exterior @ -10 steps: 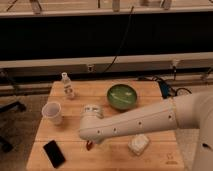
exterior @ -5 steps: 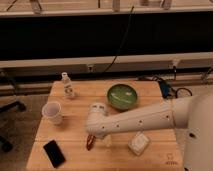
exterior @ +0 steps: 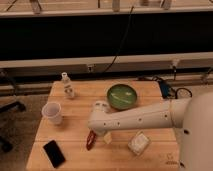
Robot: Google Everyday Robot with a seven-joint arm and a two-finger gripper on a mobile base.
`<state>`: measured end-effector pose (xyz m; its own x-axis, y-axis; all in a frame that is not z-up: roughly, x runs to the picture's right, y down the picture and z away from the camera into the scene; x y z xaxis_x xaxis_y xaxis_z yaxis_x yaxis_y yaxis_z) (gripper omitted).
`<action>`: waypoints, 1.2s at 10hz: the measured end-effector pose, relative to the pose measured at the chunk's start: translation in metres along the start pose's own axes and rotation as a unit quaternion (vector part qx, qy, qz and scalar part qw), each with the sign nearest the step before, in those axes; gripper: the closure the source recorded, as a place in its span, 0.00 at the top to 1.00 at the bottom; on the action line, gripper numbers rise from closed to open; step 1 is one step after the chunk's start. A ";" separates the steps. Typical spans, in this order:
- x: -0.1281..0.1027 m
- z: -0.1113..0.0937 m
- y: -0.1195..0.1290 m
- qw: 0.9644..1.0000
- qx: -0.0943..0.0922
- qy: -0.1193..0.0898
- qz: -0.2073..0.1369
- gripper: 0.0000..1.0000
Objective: Drag the pepper across the table
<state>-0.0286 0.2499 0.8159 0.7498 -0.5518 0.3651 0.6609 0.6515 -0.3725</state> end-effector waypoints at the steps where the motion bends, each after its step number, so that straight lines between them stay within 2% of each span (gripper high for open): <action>1: 0.001 0.002 -0.003 1.000 0.001 -0.003 -0.008 0.80; 7: -0.006 0.004 -0.014 0.999 -0.004 -0.004 -0.049 0.80; 10: -0.001 0.004 -0.013 0.998 -0.005 -0.007 -0.060 0.72; 12: 0.001 0.005 -0.014 0.998 -0.007 -0.008 -0.069 0.77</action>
<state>-0.0377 0.2427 0.8255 0.6515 -0.6265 0.4278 0.7579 0.5633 -0.3292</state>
